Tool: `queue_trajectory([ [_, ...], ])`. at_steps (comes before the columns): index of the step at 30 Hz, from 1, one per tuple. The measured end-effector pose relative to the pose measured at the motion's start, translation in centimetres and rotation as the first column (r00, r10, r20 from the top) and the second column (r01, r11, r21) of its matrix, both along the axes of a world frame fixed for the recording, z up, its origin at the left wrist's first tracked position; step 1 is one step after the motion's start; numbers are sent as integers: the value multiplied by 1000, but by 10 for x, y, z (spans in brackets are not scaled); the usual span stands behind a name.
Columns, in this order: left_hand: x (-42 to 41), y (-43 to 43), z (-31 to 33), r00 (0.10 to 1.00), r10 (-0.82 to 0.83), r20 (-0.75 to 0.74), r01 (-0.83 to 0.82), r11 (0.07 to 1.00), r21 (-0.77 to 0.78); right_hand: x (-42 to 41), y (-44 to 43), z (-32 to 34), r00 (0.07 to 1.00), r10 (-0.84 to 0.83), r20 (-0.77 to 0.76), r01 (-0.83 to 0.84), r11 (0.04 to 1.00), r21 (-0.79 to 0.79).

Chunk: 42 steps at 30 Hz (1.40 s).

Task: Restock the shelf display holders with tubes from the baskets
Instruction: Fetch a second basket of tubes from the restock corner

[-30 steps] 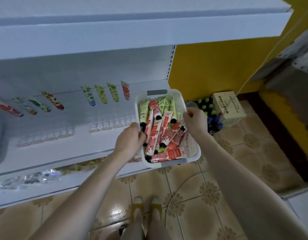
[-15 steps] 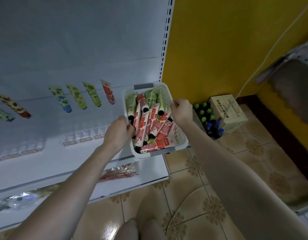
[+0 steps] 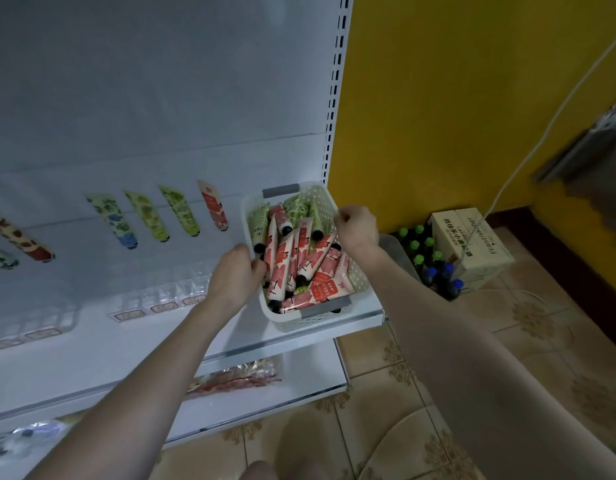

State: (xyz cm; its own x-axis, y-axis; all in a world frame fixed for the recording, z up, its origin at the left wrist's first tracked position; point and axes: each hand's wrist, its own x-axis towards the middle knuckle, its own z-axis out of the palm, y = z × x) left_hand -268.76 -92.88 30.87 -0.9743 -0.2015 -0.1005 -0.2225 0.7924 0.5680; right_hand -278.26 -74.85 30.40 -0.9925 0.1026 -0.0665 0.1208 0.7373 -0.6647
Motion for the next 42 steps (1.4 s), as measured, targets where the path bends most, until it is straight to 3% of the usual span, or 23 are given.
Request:
queue_trajectory([
  [17, -16, -4, -1, 1000, 14, 12, -14, 1000, -23, -21, -7, 0, 998, 4, 59, -9, 996, 83],
  [25, -1, -6, 7, 999, -46, -4, 44, 974, -223, -7, -1, 18, 993, 119, 24, -122, 968, 218],
  [33, 44, -14, 81, 991, -100, -88, 76, 967, -244, 44, -1, 79, 976, 218, -21, -206, 946, 250],
  [42, 111, -40, 155, 993, -99, -60, 82, 967, -243, 114, -19, 148, 968, 252, 1, -247, 947, 204],
])
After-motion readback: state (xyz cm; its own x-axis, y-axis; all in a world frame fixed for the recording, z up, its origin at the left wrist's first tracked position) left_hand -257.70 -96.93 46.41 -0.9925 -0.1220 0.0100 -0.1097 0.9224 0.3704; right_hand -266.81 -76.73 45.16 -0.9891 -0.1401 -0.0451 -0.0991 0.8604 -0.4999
